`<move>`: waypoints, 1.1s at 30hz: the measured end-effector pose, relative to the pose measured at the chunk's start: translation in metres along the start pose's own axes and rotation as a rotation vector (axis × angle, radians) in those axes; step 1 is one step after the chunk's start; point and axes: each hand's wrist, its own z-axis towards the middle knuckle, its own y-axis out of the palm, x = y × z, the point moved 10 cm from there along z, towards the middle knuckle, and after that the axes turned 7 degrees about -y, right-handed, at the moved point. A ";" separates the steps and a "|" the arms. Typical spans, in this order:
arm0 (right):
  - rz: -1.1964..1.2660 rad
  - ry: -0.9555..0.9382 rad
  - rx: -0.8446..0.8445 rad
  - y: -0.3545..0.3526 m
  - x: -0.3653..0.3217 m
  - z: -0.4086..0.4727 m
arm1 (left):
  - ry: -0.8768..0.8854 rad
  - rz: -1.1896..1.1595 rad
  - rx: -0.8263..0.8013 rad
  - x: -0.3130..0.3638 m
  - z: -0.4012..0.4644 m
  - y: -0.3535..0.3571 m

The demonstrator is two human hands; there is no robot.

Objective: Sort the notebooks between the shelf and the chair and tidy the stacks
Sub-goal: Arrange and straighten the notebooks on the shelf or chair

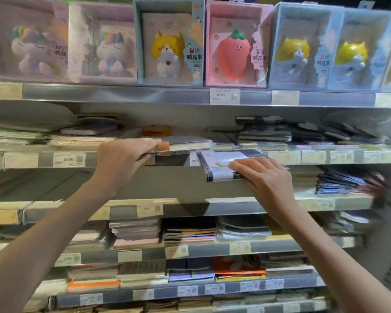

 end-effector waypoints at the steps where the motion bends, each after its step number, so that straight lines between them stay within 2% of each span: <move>1: -0.002 -0.004 -0.002 -0.004 -0.004 -0.003 | 0.008 -0.006 0.017 0.004 -0.004 -0.006; 7: 0.016 -0.016 0.009 -0.023 -0.024 -0.021 | 0.079 0.031 0.110 0.034 -0.024 -0.040; 12: 0.067 -0.020 -0.011 -0.025 -0.035 -0.045 | 0.158 0.012 0.095 0.065 -0.048 -0.041; 16: 0.103 -0.018 -0.050 -0.020 -0.041 -0.081 | 0.132 0.019 0.009 0.085 -0.076 -0.022; 19: 0.193 -0.008 -0.149 -0.003 -0.049 -0.121 | 0.120 0.025 -0.080 0.111 -0.109 0.003; 23: 0.310 0.018 -0.309 0.025 -0.071 -0.189 | 0.044 -0.047 -0.210 0.145 -0.163 0.034; 28: 0.369 0.032 -0.374 0.045 -0.102 -0.264 | -0.035 -0.098 -0.335 0.172 -0.235 0.068; 33: 0.415 0.066 -0.474 0.061 -0.134 -0.332 | -0.137 -0.106 -0.535 0.194 -0.317 0.105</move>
